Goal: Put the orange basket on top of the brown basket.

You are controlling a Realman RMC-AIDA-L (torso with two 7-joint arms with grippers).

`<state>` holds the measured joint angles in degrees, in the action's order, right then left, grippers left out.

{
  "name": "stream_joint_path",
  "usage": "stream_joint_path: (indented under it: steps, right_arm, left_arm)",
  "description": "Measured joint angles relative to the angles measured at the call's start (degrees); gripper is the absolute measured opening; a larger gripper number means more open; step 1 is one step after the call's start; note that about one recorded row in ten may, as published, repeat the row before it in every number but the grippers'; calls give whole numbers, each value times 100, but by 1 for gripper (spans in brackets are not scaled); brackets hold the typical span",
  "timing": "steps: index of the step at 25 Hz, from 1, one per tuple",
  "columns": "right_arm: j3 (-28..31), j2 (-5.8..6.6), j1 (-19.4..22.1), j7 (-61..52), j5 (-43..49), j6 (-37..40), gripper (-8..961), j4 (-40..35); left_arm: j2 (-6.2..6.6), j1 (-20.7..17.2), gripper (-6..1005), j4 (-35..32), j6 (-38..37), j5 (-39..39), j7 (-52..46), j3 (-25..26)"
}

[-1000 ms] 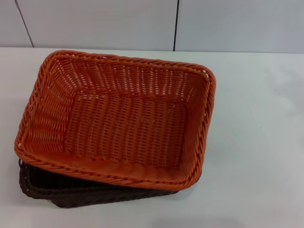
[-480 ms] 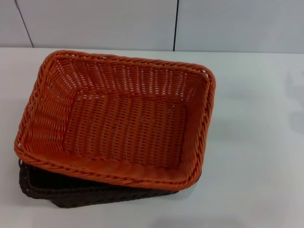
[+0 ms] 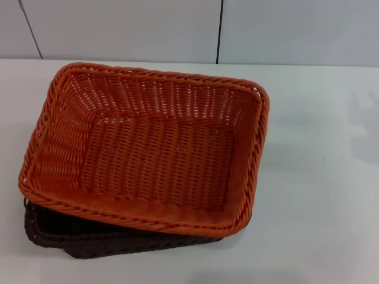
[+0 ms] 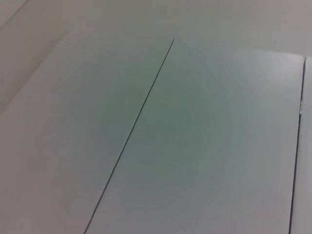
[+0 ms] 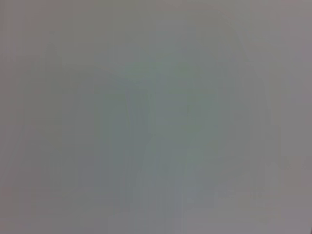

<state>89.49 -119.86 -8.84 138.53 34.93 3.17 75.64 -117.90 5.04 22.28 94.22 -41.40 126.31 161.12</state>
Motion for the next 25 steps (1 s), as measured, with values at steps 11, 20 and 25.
stream_joint_path:
  steps: [11, 20, 25]
  right_arm:
    - [133, -3, 198, 1528, -2283, -2954, 378, -1537]
    - [80, 0, -61, 2819, -3507, -4900, 378, -3081]
    - [218, 7, -89, 2767, -3372, -5146, 378, -3334]
  left_arm:
    - [26, 99, 653, -19, -383, 0, 69, -5]
    - [27, 135, 653, 31, -393, 0, 54, 37]
    - [31, 149, 653, 46, -417, 1, 43, 40]
